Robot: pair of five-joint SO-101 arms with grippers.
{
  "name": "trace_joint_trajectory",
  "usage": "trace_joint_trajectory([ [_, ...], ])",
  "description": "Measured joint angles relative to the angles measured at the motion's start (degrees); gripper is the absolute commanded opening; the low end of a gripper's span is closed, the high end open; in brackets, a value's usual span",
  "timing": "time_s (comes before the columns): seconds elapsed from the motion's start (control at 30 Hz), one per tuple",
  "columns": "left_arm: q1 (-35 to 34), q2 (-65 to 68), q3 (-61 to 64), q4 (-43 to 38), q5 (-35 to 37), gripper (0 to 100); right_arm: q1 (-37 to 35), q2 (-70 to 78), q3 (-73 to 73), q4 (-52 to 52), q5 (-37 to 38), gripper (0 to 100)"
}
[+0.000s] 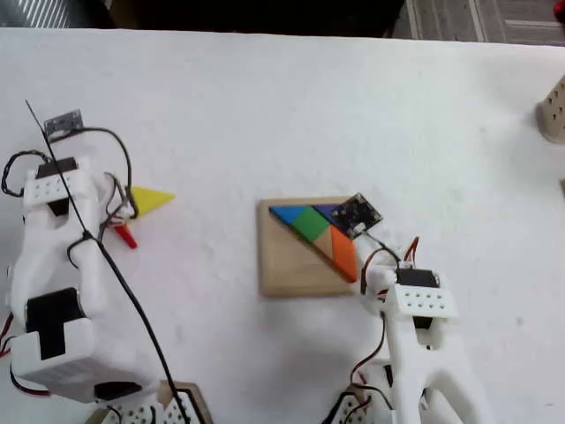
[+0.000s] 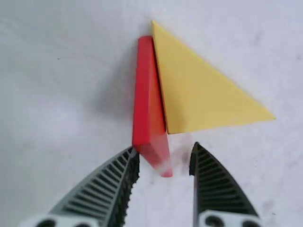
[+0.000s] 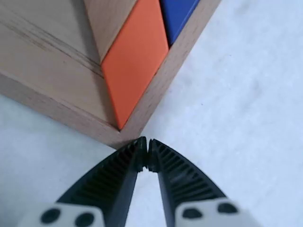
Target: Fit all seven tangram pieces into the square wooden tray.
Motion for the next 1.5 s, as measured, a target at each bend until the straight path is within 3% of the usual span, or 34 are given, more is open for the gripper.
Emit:
trace_joint_trajectory([
  [0.17, -0.1, 0.0, 0.7, -1.8, 0.1, 16, 0.0, 0.0, 0.0, 0.0, 0.0, 2.0],
  [0.33, 0.0, 0.0, 0.7, -1.9, 0.3, 2, 0.0, 0.0, 0.0, 0.0, 0.0, 2.0],
  [0.73, 0.1, 3.8, -2.4, -1.5, 0.4, 2, 0.0, 0.0, 0.0, 0.0, 0.0, 2.0],
  [0.97, -1.7, 5.0, -7.9, 6.2, 0.3, 2, 0.0, 0.0, 0.0, 0.0, 0.0, 2.0],
  [1.2, -1.9, -5.9, -7.9, 12.2, 0.4, 2, 2.1, -2.0, 0.5, 1.5, 0.1, 2.0],
  [1.5, 10.5, -17.4, -7.9, 21.1, -6.9, 2, 11.8, -5.6, 2.3, 1.7, -2.0, 2.0],
])
